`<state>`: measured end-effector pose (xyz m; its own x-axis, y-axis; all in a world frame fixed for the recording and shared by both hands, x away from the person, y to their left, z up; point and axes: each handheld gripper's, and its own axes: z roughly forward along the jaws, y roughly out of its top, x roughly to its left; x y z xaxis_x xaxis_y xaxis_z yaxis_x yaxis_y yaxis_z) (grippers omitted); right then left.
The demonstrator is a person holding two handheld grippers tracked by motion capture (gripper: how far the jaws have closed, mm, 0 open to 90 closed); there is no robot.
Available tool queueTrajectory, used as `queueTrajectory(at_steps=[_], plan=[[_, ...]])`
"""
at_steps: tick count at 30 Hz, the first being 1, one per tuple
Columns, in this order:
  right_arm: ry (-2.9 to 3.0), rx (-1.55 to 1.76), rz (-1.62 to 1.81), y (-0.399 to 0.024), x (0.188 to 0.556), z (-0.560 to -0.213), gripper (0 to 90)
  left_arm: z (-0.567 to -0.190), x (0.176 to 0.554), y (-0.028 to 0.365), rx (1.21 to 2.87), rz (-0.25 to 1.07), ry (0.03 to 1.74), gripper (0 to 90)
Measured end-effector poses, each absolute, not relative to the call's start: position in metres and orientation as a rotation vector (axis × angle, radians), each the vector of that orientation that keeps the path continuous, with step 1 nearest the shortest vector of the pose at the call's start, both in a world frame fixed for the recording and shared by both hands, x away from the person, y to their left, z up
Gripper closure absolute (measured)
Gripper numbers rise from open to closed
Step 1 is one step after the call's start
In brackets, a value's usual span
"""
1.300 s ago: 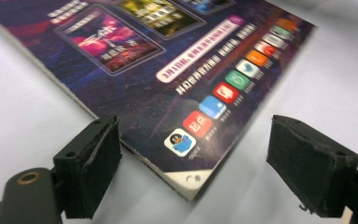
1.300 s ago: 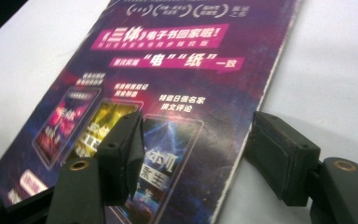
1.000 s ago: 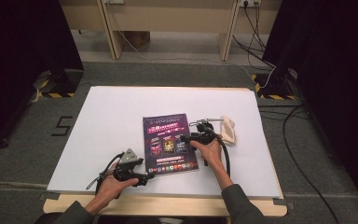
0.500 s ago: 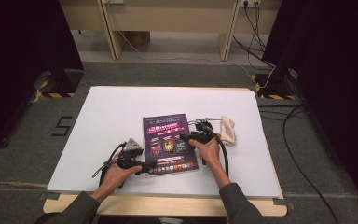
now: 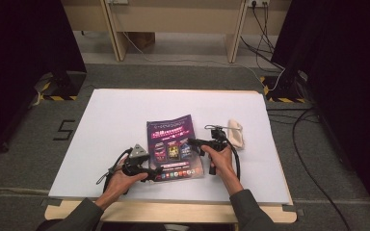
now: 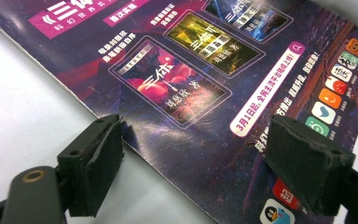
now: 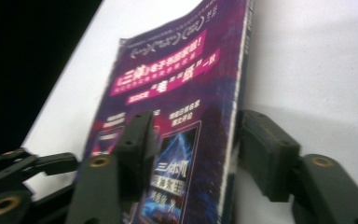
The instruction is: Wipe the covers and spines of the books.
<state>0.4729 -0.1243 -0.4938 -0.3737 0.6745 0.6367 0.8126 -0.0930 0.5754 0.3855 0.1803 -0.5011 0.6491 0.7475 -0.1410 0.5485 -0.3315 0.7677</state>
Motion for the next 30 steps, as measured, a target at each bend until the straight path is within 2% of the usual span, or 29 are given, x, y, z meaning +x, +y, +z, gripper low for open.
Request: queueTrajectory(at_steps=[1,8,21,30], plan=[[-1.983,-1.614,-1.472,-0.124,0.472,-0.495,64.8,-0.501,0.385,0.180,2.028,0.302,1.007,18.7],[-2.253,-1.515,-1.369,-0.106,0.471,-0.484,71.6,-0.501,0.385,0.182,2.022,0.303,1.005,20.2],[-2.341,-1.420,-1.334,-0.106,0.475,-0.478,76.7,-0.501,0.384,0.184,2.025,0.302,0.995,20.6],[-2.479,-1.357,-1.269,-0.100,0.488,-0.449,81.4,-0.493,0.384,0.212,1.976,0.296,1.041,20.4]])
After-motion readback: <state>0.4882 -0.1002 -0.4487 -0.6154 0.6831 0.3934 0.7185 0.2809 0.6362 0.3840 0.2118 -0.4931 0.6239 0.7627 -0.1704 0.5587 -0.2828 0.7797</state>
